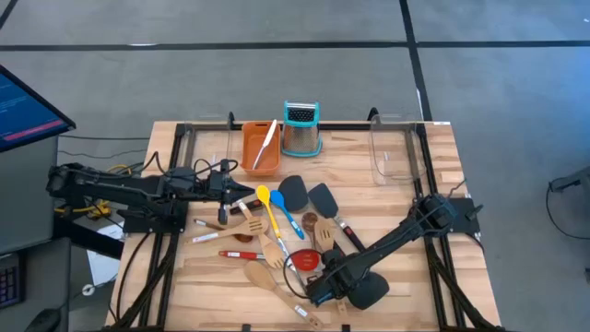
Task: Pick & Place Kitchen Items
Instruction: Put the brown wooden spoon into the right transparent bin, then put the right black plastic spatula into the left transparent bin
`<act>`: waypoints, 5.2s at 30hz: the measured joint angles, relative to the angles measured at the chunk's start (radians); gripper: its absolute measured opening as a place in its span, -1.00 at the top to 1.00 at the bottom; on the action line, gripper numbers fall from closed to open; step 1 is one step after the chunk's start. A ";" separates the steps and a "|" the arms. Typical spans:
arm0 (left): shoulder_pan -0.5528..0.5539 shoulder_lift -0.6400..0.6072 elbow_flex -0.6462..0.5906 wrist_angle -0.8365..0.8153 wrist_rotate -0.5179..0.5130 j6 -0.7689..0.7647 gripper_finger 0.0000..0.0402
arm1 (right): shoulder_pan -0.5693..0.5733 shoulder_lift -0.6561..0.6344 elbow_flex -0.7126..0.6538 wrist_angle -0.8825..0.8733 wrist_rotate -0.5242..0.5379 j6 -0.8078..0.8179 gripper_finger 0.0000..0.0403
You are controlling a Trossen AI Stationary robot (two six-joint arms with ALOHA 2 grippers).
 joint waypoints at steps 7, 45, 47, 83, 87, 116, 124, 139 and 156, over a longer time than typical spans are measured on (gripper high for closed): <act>0.000 0.000 0.000 0.000 0.000 0.000 0.99 | -0.008 -0.003 0.002 -0.090 0.010 -0.003 0.61; 0.000 0.000 0.000 0.000 0.000 0.000 0.99 | -0.260 -0.489 0.003 -0.438 0.723 -0.505 0.61; 0.000 0.000 0.000 0.000 0.000 0.000 0.99 | -0.295 -0.519 0.003 -0.440 0.749 -0.552 0.61; 0.000 0.000 0.000 0.000 0.000 0.022 0.99 | -1.026 -0.711 -0.253 -0.405 0.802 -1.059 0.61; 0.000 0.000 0.000 0.000 0.000 0.027 0.99 | -1.067 -0.739 -0.362 -0.293 0.773 -1.088 0.61; 0.000 0.000 0.000 0.000 0.000 0.027 0.99 | -1.269 -0.762 -0.776 0.135 0.585 -1.166 0.61; 0.000 0.000 0.000 0.000 0.000 0.027 0.99 | -1.291 -0.762 -0.822 0.138 0.515 -1.166 0.61; 0.000 0.000 0.000 0.000 0.000 0.027 0.99 | -1.291 -0.762 -0.855 0.154 0.462 -1.189 0.24; 0.000 0.000 0.000 0.000 0.000 0.027 0.99 | -1.289 -0.762 -0.537 -0.087 0.421 -1.271 0.02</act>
